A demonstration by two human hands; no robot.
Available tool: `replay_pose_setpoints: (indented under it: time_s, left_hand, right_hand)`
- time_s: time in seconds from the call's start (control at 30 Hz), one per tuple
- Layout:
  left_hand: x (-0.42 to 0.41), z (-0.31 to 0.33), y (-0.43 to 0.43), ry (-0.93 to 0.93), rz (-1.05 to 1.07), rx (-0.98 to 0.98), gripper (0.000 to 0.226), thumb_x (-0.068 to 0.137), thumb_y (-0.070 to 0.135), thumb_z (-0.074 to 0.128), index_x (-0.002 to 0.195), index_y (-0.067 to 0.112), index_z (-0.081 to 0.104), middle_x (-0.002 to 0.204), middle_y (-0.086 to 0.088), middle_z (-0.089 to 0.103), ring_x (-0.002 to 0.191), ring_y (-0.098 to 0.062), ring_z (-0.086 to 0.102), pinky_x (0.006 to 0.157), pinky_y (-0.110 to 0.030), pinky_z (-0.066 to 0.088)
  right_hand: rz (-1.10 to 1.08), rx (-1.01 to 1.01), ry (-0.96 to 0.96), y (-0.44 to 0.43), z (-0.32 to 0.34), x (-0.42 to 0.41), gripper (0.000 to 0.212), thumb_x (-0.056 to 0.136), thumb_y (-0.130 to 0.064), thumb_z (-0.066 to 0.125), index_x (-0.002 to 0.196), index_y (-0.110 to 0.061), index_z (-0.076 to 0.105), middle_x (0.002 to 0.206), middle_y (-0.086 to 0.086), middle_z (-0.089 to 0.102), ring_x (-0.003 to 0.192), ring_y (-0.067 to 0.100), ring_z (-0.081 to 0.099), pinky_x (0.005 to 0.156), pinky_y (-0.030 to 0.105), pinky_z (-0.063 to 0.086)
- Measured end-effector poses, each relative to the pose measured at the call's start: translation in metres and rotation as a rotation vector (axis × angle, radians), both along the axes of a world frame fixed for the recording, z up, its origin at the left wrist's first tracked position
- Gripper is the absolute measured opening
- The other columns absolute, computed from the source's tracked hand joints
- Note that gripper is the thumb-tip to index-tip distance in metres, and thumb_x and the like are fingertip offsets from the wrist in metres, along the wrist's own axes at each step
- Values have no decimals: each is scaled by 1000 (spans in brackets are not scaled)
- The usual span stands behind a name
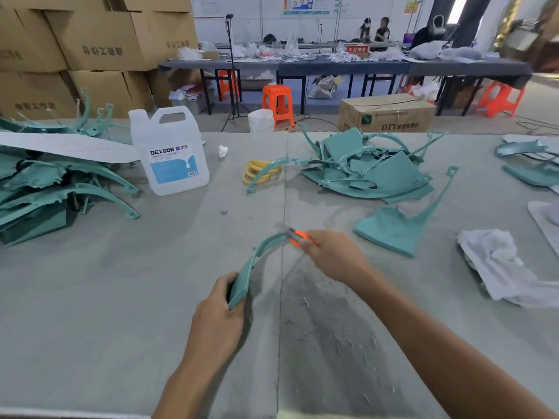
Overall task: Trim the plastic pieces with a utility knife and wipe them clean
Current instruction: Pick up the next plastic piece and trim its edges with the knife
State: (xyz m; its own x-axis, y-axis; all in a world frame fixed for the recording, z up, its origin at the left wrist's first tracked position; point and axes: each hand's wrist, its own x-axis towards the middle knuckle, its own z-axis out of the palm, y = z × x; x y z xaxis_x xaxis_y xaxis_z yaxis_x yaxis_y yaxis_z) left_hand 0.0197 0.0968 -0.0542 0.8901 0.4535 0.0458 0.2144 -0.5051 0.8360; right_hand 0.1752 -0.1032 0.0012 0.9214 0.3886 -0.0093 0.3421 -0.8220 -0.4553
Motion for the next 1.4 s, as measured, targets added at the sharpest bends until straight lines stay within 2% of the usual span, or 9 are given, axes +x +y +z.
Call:
replay_pose_setpoints:
  time_s: [0.13,0.3,0.53,0.67,0.8,0.97,1.07,1.23,1.4]
  left_hand:
    - [-1,0,-3,11,-2,-13,25,100,33,52,121,46,55,88,18,70,72,-11,65,62,-31,49]
    - [-4,3,-8,29,-20,33,30,99,33,52,127,44,52,97,22,68,85,0,63,67,-23,47]
    - [-4,4,-8,38,-35,65,34,98,33,54,128,46,49,100,21,67,86,1,61,68,-21,48]
    - [-5,2,-6,17,-22,14,29,100,36,52,127,46,52,95,27,66,87,1,63,78,-32,55]
    - [-4,4,-6,6,-16,-16,26,99,37,51,122,49,53,92,31,66,81,0,64,71,-31,54]
    - [-1,7,4,-51,15,-49,11,98,36,56,103,45,61,87,32,65,79,8,60,65,-27,46]
    - [0,13,10,-139,132,-368,7,87,33,68,92,32,72,85,17,75,81,-4,71,77,-39,57]
    - [-12,11,13,-183,210,-749,51,74,9,83,118,11,59,111,-16,72,96,-37,72,84,-57,59]
    - [-30,8,15,-171,313,-586,82,59,27,88,120,42,35,115,0,60,96,-18,70,84,-50,59]
  right_hand:
    - [-197,-303,101,-35,8,37,33,102,-35,46,107,-11,68,101,15,70,93,34,68,81,38,55]
    - [-27,-370,-53,-17,48,39,37,102,-42,43,104,-16,69,83,6,65,72,25,63,63,33,51]
    - [321,-180,214,17,73,13,26,97,-48,52,113,-39,71,56,-5,65,39,9,55,39,19,45]
    - [59,-492,40,-12,54,41,29,102,-39,48,101,-18,69,70,2,65,54,18,58,62,30,57]
    - [-74,-509,-12,-39,36,56,30,102,-39,48,107,-19,70,82,3,64,76,26,63,66,32,47]
    - [-15,-116,-148,-23,38,32,34,105,-51,41,115,-28,63,88,0,65,84,26,64,69,35,47]
    - [-6,186,-32,-18,37,7,27,105,-50,42,119,-34,59,80,-3,65,68,19,60,63,35,52]
    - [-76,956,413,-12,27,-26,37,104,-52,44,109,-20,62,68,3,59,49,16,52,44,30,46]
    - [13,1006,504,-9,11,-48,42,93,-60,52,105,-20,62,65,1,58,49,16,51,43,30,45]
